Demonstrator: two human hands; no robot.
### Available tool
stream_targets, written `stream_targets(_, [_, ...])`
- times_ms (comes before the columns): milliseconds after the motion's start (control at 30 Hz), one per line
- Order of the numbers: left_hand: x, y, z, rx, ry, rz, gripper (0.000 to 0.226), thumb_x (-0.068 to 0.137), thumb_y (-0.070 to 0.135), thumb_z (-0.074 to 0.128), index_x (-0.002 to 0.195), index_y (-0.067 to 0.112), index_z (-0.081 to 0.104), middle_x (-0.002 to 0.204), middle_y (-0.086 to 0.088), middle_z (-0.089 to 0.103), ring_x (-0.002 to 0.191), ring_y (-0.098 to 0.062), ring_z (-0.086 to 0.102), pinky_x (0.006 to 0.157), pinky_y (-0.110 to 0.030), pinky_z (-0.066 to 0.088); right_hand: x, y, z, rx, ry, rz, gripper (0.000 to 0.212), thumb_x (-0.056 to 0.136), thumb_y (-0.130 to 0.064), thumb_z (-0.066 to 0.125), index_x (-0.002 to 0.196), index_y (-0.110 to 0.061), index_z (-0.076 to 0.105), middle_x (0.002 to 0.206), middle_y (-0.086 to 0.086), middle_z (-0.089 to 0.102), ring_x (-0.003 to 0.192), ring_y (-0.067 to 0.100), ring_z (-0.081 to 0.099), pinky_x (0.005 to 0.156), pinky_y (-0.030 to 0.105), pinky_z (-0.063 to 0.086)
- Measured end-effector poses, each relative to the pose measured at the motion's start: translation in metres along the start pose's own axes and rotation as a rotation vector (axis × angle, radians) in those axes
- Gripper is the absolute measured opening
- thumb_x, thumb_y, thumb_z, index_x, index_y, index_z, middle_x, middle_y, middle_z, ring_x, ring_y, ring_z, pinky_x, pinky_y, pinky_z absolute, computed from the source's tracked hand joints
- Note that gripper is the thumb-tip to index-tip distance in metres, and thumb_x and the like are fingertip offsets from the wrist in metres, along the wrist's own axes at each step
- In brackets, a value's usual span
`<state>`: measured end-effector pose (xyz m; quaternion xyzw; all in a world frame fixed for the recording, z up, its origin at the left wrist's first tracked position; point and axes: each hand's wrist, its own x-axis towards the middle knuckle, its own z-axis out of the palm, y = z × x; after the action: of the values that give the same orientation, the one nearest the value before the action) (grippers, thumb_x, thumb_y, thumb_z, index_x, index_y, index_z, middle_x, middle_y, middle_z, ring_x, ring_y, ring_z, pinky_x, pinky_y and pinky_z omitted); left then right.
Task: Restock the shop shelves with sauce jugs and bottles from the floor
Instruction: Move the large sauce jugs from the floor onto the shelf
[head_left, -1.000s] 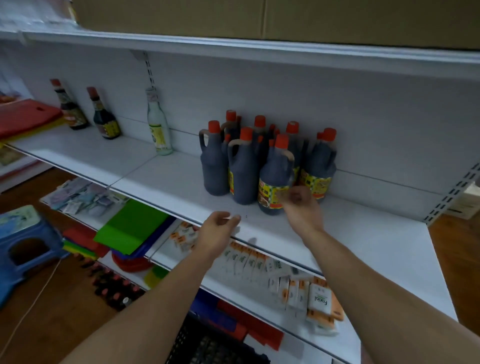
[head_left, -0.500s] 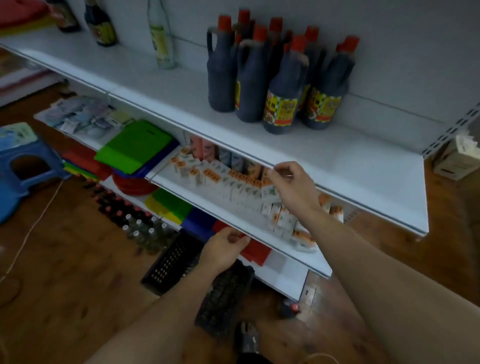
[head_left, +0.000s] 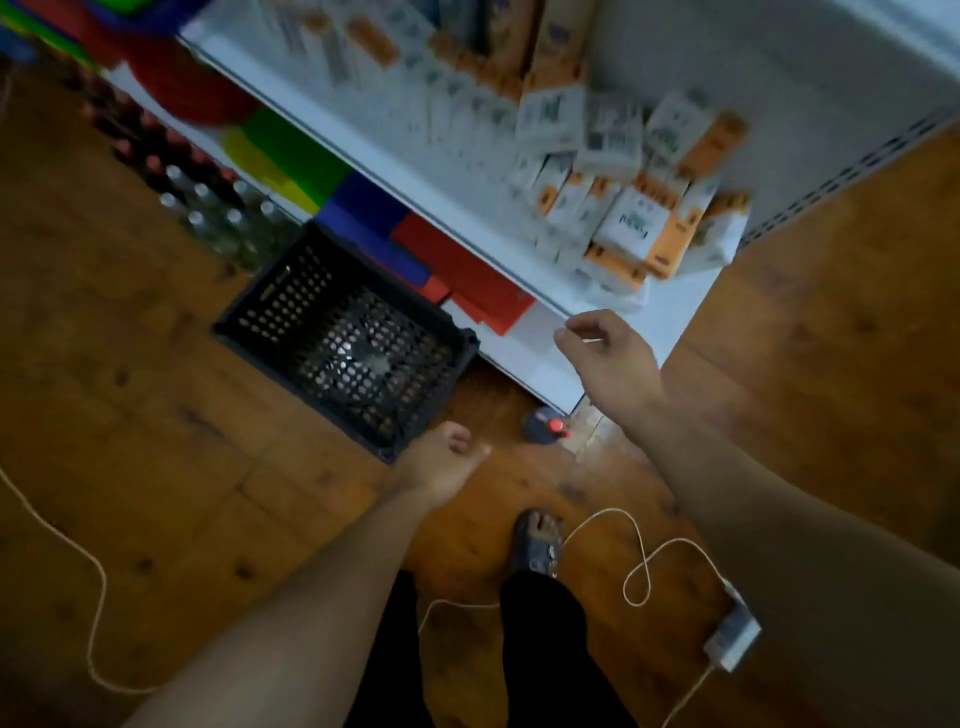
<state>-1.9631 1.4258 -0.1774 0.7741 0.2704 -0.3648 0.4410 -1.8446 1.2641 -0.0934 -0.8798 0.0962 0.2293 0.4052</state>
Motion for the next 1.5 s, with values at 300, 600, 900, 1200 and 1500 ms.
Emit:
stream_targets(300, [0.163, -0.054, 0.15, 0.052, -0.071, -0.015, 0.05, 0.086, 0.039, 0.066, 0.129, 0.02, 0.051, 0.129, -0.001, 0.058, 0.116, -0.022, 0.055, 0.089, -0.025, 0.04, 0.094, 0.208, 0.066, -0.069, 0.002, 0.141, 0.023, 0.086, -0.032, 0.064, 0.106, -0.021, 0.066, 0.099, -0.006, 0.066, 0.082, 0.013, 0.063, 0.079, 0.029, 0.05])
stream_targets(600, [0.325, -0.102, 0.211, 0.014, 0.035, 0.119, 0.071, 0.084, 0.025, 0.07, 0.145, 0.029, 0.034, 0.146, -0.002, 0.045, 0.13, -0.02, 0.047, 0.107, -0.033, 0.039, 0.141, 0.373, 0.144, -0.13, -0.015, 0.304, 0.027, 0.089, -0.029, 0.061, 0.116, -0.028, 0.057, 0.108, -0.008, 0.06, 0.069, 0.011, 0.063, 0.057, 0.024, 0.05])
stream_targets(900, [0.384, -0.089, 0.24, 0.085, 0.114, 0.418, 0.034, 0.087, 0.012, 0.059, 0.118, 0.023, 0.063, 0.125, -0.003, 0.06, 0.114, -0.02, 0.058, 0.101, -0.037, 0.046, 0.172, 0.419, 0.181, -0.154, 0.06, 0.118, 0.026, 0.089, -0.021, 0.063, 0.115, -0.023, 0.063, 0.107, -0.003, 0.067, 0.09, 0.01, 0.061, 0.076, 0.027, 0.049])
stream_targets(1200, [0.37, -0.09, 0.224, 0.13, 0.099, 0.427, 0.015, 0.089, 0.023, 0.064, 0.102, 0.027, 0.07, 0.1, 0.006, 0.068, 0.095, -0.015, 0.062, 0.081, -0.026, 0.049, 0.167, 0.411, 0.185, -0.213, 0.13, 0.11, 0.021, 0.089, -0.015, 0.06, 0.105, -0.022, 0.072, 0.089, -0.003, 0.066, 0.081, 0.014, 0.058, 0.067, 0.026, 0.043])
stream_targets(1500, [0.273, -0.088, 0.159, -0.047, 0.095, 0.415, 0.016, 0.089, 0.017, 0.064, 0.104, 0.02, 0.071, 0.103, 0.0, 0.071, 0.098, -0.017, 0.065, 0.092, -0.04, 0.051, 0.117, 0.33, 0.164, -0.271, 0.063, 0.015, 0.021, 0.087, -0.022, 0.058, 0.101, -0.029, 0.072, 0.1, -0.002, 0.072, 0.088, 0.018, 0.064, 0.071, 0.032, 0.053])
